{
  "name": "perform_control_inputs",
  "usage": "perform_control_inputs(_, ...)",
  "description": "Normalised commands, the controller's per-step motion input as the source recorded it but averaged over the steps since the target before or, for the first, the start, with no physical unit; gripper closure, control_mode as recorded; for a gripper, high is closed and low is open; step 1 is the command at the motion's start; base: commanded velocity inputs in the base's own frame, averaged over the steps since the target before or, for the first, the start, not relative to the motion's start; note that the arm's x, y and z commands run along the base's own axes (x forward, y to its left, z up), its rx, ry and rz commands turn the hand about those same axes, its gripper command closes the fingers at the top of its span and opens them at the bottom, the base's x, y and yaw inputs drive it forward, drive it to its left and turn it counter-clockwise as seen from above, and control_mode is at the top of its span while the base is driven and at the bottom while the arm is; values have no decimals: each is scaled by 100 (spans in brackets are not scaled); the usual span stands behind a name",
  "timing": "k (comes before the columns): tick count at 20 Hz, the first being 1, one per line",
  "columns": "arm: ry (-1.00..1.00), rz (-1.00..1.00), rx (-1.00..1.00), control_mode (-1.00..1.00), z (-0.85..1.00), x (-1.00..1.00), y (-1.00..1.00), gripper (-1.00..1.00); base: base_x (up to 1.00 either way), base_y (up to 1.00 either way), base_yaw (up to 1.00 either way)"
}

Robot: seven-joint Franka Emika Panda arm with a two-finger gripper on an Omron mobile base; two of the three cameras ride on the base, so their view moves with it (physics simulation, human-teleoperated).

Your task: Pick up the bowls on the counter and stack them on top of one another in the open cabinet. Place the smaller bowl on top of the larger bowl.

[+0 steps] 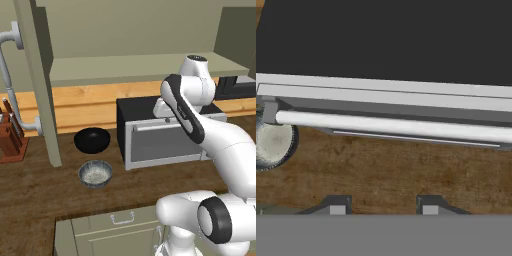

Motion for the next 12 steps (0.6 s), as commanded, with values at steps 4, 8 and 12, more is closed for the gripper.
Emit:
perform_control_inputs(4, 0, 0, 0, -100, 0, -13, 6, -100, 0, 0, 0)
perform_control_inputs(8, 0, 0, 5, -100, -1, -36, 25, -100, 0, 0, 0)
perform_control_inputs(12, 0, 0, 5, -100, -9, -49, 27, -100, 0, 0, 0)
